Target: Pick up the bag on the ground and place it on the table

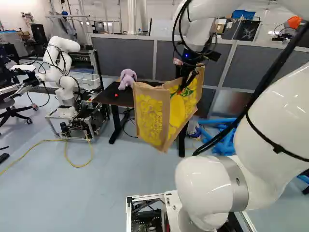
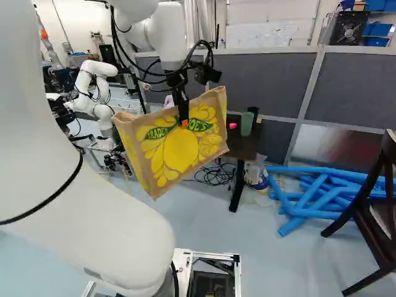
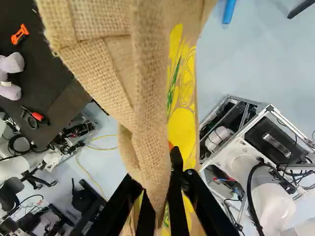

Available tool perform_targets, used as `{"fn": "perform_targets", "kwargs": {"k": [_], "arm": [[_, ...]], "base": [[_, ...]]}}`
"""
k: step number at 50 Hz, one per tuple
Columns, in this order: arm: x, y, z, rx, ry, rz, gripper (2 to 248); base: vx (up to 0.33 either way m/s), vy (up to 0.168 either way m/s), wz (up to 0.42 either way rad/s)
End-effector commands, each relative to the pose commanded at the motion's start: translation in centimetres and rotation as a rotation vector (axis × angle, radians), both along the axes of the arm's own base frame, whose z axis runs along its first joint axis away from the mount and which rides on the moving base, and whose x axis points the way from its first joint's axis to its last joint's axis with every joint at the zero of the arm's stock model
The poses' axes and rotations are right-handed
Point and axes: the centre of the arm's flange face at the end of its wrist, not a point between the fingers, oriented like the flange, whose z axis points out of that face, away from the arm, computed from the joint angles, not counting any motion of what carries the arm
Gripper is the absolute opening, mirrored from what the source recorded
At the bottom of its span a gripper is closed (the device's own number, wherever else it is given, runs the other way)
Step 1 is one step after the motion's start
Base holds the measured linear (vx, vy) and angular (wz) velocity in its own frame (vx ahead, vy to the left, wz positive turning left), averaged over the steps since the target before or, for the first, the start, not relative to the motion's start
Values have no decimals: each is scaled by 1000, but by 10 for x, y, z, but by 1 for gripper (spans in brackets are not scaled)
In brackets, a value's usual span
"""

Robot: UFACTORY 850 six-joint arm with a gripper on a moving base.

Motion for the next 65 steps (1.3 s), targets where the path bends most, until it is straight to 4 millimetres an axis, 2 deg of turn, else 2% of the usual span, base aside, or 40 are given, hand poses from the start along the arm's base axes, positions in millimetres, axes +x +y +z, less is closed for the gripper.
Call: {"fn": "perform_targets", "kwargs": {"k": [16, 46, 65], "arm": [[0, 1, 18, 1, 1, 6, 26], [0, 2, 19, 1, 1, 6, 26], [0, 2, 19, 1, 1, 6, 26]], "base": [[0, 0, 0], [22, 1, 1], [67, -4, -144]]}}
